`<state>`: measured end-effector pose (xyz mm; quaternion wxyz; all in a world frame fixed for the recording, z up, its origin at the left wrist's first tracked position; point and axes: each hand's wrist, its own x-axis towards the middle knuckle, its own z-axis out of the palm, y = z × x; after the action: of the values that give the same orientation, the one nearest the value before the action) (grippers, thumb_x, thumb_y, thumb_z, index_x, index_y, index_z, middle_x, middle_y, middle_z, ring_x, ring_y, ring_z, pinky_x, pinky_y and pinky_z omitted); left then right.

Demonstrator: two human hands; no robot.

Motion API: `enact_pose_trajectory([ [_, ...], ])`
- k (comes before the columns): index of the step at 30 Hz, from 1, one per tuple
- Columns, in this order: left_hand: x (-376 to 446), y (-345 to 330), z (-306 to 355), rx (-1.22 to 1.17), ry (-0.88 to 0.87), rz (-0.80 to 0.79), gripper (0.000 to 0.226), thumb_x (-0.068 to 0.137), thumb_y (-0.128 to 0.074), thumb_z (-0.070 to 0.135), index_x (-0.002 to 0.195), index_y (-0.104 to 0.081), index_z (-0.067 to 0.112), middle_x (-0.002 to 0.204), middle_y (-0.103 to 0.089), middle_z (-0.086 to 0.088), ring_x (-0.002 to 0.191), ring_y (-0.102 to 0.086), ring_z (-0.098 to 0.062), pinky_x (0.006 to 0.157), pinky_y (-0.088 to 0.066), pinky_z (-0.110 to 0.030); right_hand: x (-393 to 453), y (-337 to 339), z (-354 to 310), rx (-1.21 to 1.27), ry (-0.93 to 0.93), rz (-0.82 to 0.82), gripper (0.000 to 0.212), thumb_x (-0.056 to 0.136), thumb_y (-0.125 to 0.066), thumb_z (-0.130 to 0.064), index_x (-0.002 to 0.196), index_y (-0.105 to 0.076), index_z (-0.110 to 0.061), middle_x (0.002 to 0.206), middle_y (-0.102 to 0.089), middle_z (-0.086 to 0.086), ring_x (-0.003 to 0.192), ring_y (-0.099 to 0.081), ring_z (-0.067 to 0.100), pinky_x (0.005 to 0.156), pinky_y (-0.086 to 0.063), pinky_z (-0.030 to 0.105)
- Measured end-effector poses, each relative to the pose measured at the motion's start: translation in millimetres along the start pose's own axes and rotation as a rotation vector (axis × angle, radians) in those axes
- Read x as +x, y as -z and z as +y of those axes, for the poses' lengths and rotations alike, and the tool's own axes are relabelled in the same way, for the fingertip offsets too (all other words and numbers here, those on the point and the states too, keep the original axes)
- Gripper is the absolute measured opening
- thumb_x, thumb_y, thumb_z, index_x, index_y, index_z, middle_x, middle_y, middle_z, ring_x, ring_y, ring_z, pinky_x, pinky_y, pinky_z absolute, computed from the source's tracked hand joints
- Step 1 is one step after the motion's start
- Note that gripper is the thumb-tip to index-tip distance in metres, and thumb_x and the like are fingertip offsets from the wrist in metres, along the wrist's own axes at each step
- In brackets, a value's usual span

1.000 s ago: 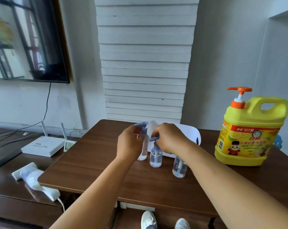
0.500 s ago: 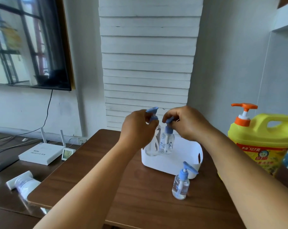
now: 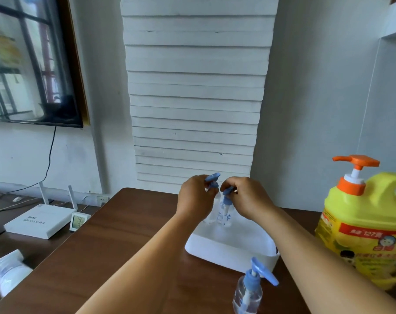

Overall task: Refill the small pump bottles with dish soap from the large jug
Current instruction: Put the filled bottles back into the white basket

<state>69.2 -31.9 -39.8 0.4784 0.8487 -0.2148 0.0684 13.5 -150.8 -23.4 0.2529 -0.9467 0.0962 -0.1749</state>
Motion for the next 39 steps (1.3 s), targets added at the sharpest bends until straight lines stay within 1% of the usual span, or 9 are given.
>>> enact_pose_trajectory([
  [13,16,-15,-25,0.017,0.035,0.007,0.02,0.091,-0.053,0.021,0.107,-0.066,0.022,0.113,-0.067,0.014,0.098,-0.063,-0.012,0.073,-0.039,-0.017,23,-25,14,0.01,0.0,-0.085,0.033,0.084,-0.05,0.001,0.101,-0.07,-0.02,0.092,-0.067,-0.004,0.082,-0.054,0.014,0.07,-0.038,0.02],
  [17,14,-11,-28,0.013,0.044,-0.01,0.029,0.09,-0.056,0.026,0.119,-0.058,0.022,0.112,-0.065,0.007,0.098,-0.062,-0.014,0.069,-0.038,-0.018,17,-19,10,0.031,-0.019,-0.124,0.046,0.086,-0.05,0.001,0.125,-0.056,-0.022,0.094,-0.065,-0.006,0.084,-0.054,0.013,0.072,-0.039,0.02],
  [20,5,-3,-27,0.053,0.051,0.046,0.037,0.09,-0.055,0.03,0.123,-0.05,0.014,0.116,-0.059,0.0,0.103,-0.059,-0.02,0.075,-0.038,-0.025,9,-5,5,0.018,-0.062,-0.086,0.049,0.089,-0.054,-0.008,0.134,-0.046,-0.024,0.117,-0.061,0.001,0.095,-0.056,0.02,0.076,-0.038,0.021],
  [23,-19,9,-21,0.114,-0.017,0.064,0.012,0.09,-0.053,0.025,0.097,-0.054,0.015,0.094,-0.06,0.0,0.084,-0.056,-0.019,0.066,-0.039,-0.028,-9,14,-4,0.031,-0.075,-0.058,0.029,0.088,-0.057,-0.019,0.117,-0.06,-0.02,0.099,-0.063,-0.004,0.091,-0.058,0.018,0.075,-0.044,0.025],
  [26,-47,14,-20,0.24,-0.085,-0.159,0.028,0.091,-0.051,0.038,0.081,-0.062,0.015,0.081,-0.067,0.0,0.078,-0.061,-0.02,0.068,-0.047,-0.031,-34,30,-16,0.032,-0.082,-0.185,0.019,0.085,-0.063,-0.034,0.091,-0.07,-0.017,0.08,-0.065,-0.007,0.081,-0.063,0.018,0.074,-0.05,0.031],
  [30,-72,19,-20,0.396,-0.142,-0.432,0.033,0.086,-0.055,0.05,0.101,-0.069,0.024,0.101,-0.071,0.005,0.095,-0.062,-0.013,0.081,-0.05,-0.03,-66,44,-31,0.001,-0.119,-0.41,0.025,0.08,-0.067,-0.046,0.088,-0.071,-0.023,0.086,-0.066,-0.004,0.075,-0.058,0.01,0.071,-0.048,0.026],
  [32,-79,22,-18,0.475,-0.175,-0.423,0.03,0.087,-0.057,0.045,0.108,-0.068,0.025,0.106,-0.069,0.005,0.101,-0.061,-0.014,0.077,-0.045,-0.026,-79,48,-35,-0.028,-0.115,-0.479,0.025,0.076,-0.071,-0.045,0.089,-0.071,-0.024,0.084,-0.065,-0.007,0.074,-0.056,0.008,0.069,-0.046,0.023],
  [36,-90,23,-13,0.528,-0.184,-0.364,0.025,0.09,-0.054,0.04,0.104,-0.07,0.026,0.105,-0.07,0.004,0.101,-0.06,-0.016,0.08,-0.051,-0.033,-98,51,-38,-0.142,-0.118,-0.534,0.02,0.075,-0.075,-0.034,0.089,-0.072,-0.02,0.082,-0.068,-0.006,0.077,-0.059,0.009,0.073,-0.048,0.025],
  [39,-98,22,-9,0.569,-0.19,-0.356,0.025,0.091,-0.053,0.039,0.105,-0.069,0.026,0.105,-0.069,0.002,0.1,-0.06,-0.018,0.08,-0.051,-0.034,-108,52,-40,-0.193,-0.142,-0.54,0.004,0.077,-0.071,-0.021,0.081,-0.069,-0.022,0.069,-0.067,0.0,0.065,-0.056,0.012,0.062,-0.047,0.022],
])
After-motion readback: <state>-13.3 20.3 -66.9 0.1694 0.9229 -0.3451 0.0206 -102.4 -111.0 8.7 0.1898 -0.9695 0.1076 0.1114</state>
